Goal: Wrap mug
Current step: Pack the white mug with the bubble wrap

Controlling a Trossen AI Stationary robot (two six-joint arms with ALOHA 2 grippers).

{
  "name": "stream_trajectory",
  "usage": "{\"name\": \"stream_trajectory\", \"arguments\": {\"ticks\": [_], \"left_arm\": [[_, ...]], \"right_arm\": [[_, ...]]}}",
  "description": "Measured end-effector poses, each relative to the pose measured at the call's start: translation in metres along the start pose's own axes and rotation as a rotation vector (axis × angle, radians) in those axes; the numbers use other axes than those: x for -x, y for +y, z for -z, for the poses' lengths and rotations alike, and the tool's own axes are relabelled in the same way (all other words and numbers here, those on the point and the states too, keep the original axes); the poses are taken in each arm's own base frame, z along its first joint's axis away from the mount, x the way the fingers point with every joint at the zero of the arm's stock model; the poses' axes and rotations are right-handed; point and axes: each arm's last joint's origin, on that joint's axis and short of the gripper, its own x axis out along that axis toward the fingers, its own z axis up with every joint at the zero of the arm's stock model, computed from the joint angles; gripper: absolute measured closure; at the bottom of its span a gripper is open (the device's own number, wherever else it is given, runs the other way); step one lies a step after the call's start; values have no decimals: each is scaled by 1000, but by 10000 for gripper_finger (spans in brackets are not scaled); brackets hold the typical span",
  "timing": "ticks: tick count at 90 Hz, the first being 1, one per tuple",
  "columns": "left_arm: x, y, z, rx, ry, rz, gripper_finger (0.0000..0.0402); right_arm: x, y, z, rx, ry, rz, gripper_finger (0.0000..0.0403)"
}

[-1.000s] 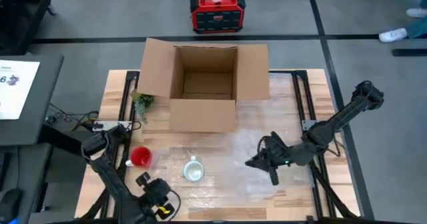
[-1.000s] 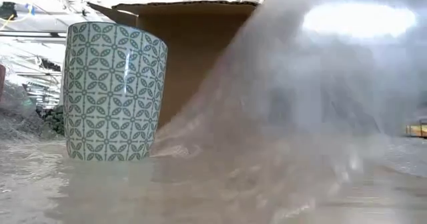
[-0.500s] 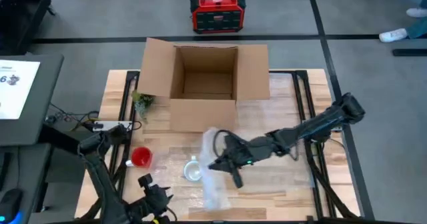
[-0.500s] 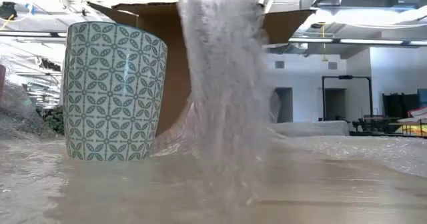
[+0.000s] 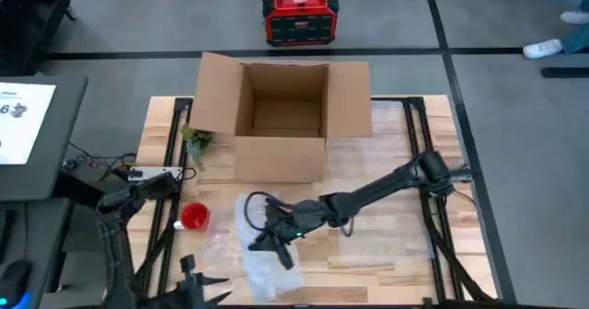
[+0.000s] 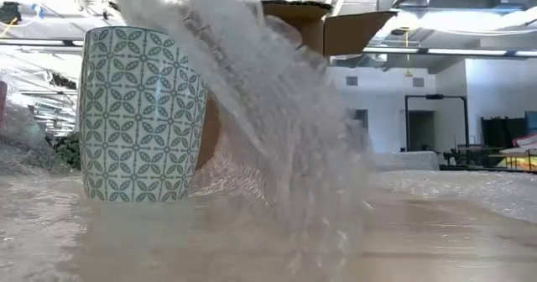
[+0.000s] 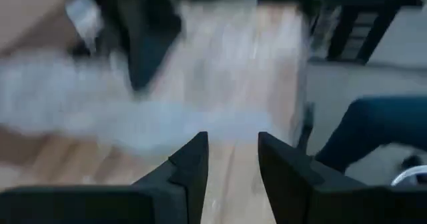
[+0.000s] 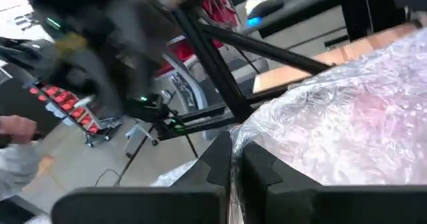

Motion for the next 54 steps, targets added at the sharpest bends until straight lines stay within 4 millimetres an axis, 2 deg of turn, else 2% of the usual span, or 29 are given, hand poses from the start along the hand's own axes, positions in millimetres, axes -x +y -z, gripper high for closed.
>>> {"name": "stream_trajectory", "arguments": {"ticks": [13,32,54], "left_arm": [[0,0,0,22,-6,2,292],[-5,0,-1,35,-8,-14,292],[-5,-1,-1,54,-13,-11,292]], "right_arm": [[-21,-18,10,-51,28,-3,378],[-44,-33,15,-75,59,-77,292],[-44,-25,7,-20,75,-128,207]]}}
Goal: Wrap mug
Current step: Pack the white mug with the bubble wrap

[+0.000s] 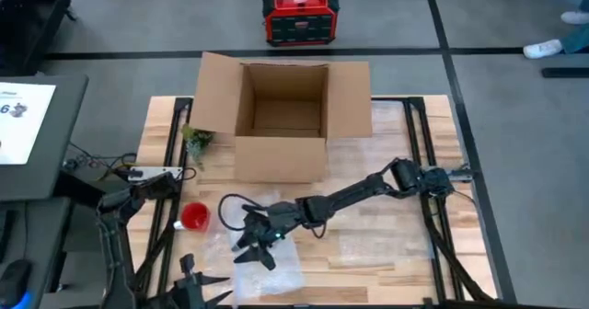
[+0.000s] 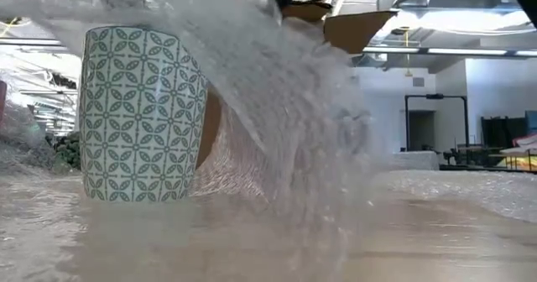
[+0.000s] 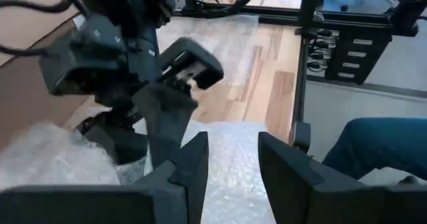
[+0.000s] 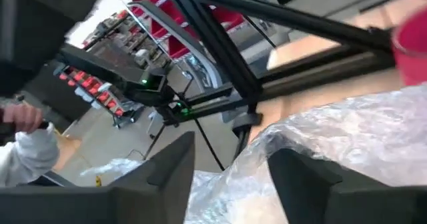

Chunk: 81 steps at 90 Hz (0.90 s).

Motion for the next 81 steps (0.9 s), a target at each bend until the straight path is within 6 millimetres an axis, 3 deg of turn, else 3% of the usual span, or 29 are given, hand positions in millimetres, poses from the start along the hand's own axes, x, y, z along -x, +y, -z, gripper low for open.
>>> {"name": "stream_trajectory", "arguments": {"ticks": [20,49,65,81], "left_arm": [[0,-3,-1,18,-10,14,292],[0,-3,-2,9,-45,10,292],[-6,-2,-5,16,-44,-5,292],[-20,1,-11,-2,-38,-44,292]], "right_arm": [[9,14,-16,61,7,-25,191],[5,25,-4,222,184,29,190],[6,29,-14,266,216,45,188],[6,32,-20,291,207,30,152]]}}
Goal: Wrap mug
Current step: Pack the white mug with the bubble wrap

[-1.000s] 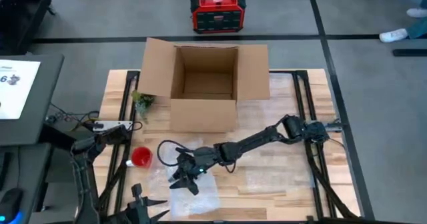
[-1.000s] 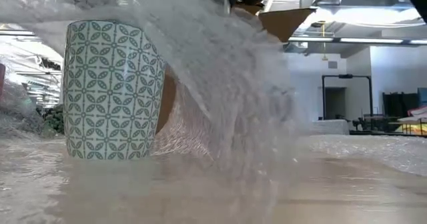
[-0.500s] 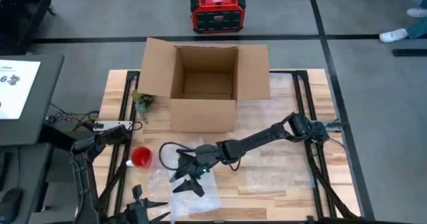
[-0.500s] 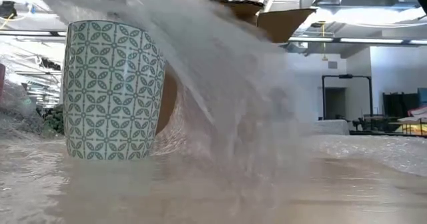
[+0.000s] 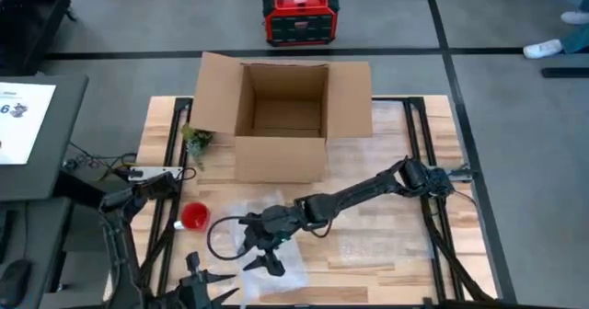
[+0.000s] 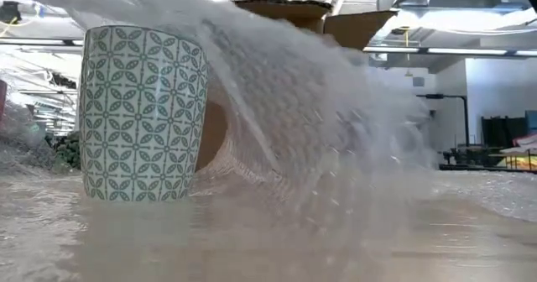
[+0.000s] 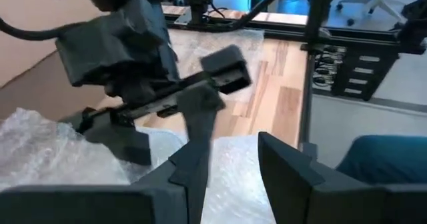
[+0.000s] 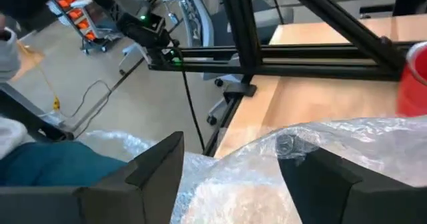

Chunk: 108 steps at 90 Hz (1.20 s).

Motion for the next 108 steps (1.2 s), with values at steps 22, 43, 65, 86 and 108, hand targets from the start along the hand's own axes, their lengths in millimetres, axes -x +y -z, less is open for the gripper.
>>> {"name": "stream_trajectory", "arguments": {"ticks": [22,43,65,86,108], "left_arm": [[-22,6,-7,-63,98,-55,292],[-32,10,9,-76,130,-111,292],[-43,16,48,-5,205,-193,293],[-27,21,88,90,359,-251,293],[7,28,124,271,366,-277,293]], "right_arm": [[1,0,2,-46,36,-68,87],[1,-2,2,-21,34,-63,76],[1,0,1,-12,26,-60,76],[9,3,-5,-21,44,-48,77],[43,20,-25,58,141,93,77]]}}
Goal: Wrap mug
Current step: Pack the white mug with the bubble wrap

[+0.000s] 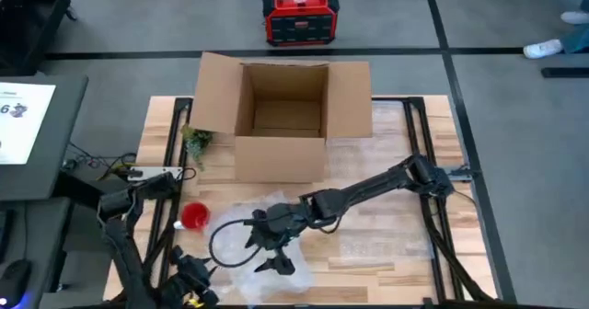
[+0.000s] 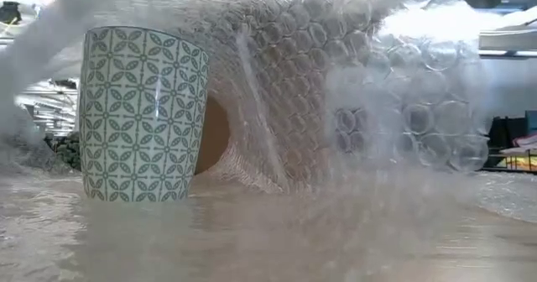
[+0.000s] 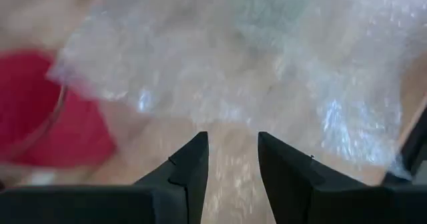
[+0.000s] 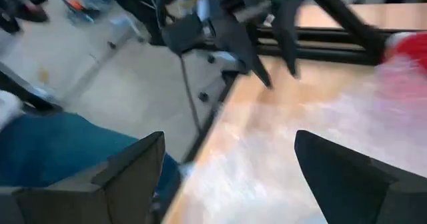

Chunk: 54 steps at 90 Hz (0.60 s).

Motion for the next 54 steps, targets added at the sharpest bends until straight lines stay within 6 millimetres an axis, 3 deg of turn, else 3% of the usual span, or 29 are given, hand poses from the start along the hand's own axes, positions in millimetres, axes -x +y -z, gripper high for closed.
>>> {"name": "stream_trajectory", "arguments": {"ticks": [17,40,54], "left_arm": [[6,1,6,44,-27,69,293],[-6,-15,-14,103,-274,224,293],[-31,-28,-39,89,-304,144,305]], "right_arm": [[1,-4,16,78,71,67,77],[-3,-34,36,25,62,117,77],[1,-7,36,64,103,73,77]]}}
